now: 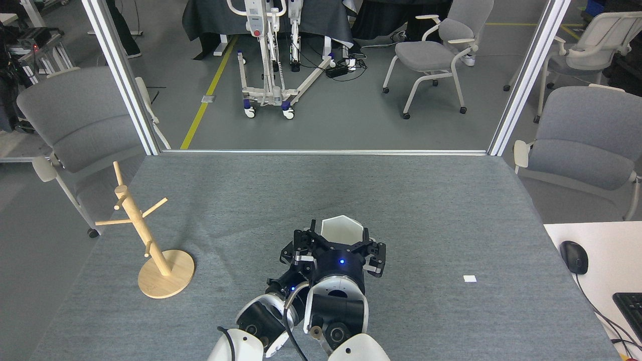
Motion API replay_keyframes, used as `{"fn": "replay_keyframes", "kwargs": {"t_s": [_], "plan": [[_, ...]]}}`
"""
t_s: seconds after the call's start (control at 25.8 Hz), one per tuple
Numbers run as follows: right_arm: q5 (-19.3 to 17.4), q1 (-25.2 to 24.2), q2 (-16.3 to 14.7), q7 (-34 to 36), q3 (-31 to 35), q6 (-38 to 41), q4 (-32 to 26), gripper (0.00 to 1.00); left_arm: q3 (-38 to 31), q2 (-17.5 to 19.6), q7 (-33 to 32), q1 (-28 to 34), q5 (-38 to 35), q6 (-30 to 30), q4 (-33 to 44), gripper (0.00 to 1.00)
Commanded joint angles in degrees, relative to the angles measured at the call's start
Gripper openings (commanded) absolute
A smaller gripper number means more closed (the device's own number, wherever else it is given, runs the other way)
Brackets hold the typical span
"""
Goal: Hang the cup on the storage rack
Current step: 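Grasp the cup with the left gripper and release the right gripper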
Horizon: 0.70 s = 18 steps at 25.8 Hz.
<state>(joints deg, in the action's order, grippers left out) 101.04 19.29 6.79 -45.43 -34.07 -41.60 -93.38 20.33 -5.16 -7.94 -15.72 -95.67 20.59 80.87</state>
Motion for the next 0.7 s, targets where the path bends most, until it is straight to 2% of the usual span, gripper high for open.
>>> {"fn": "replay_keyframes", "kwargs": {"t_s": [0.0, 0.19, 0.35, 0.47, 0.54, 0.58, 0.66], "plan": [[-0.2, 0.4, 0.1, 4.0, -0.1, 1.2, 0.0, 0.99, -0.2, 1.4, -0.1, 1.8, 0.0, 2.9, 1.4, 0.0], [-0.4, 0.4, 0.1, 16.2, 0.3, 1.1, 0.1, 0.98, -0.4, 2.3, -0.1, 3.9, 0.0, 2.6, 1.8, 0.0], [-0.6, 0.7, -0.6, 25.3, 2.2, 1.3, 0.1, 0.99, -4.9, 3.6, -0.1, 9.9, -0.4, 2.3, 9.3, 0.0], [-1.3, 1.1, -1.1, 28.9, 9.6, 4.2, 0.1, 0.99, -10.3, 4.1, -0.1, 14.9, -0.6, 1.0, 15.6, 0.0], [-3.6, 1.2, -1.3, 31.2, 15.6, 9.7, 0.1, 0.99, -13.5, 5.6, -0.1, 18.0, -0.6, 0.9, 17.8, 0.0], [-5.6, 1.2, -2.5, 33.0, 19.6, 13.8, 0.3, 0.99, -15.3, 6.5, 0.1, 19.5, -0.6, 0.8, 18.2, 0.0], [-10.6, 0.7, -6.9, 36.5, 27.4, 23.9, 1.0, 0.99, -20.4, 7.5, 1.0, 22.1, -0.6, 0.7, 18.2, 0.0]]}}
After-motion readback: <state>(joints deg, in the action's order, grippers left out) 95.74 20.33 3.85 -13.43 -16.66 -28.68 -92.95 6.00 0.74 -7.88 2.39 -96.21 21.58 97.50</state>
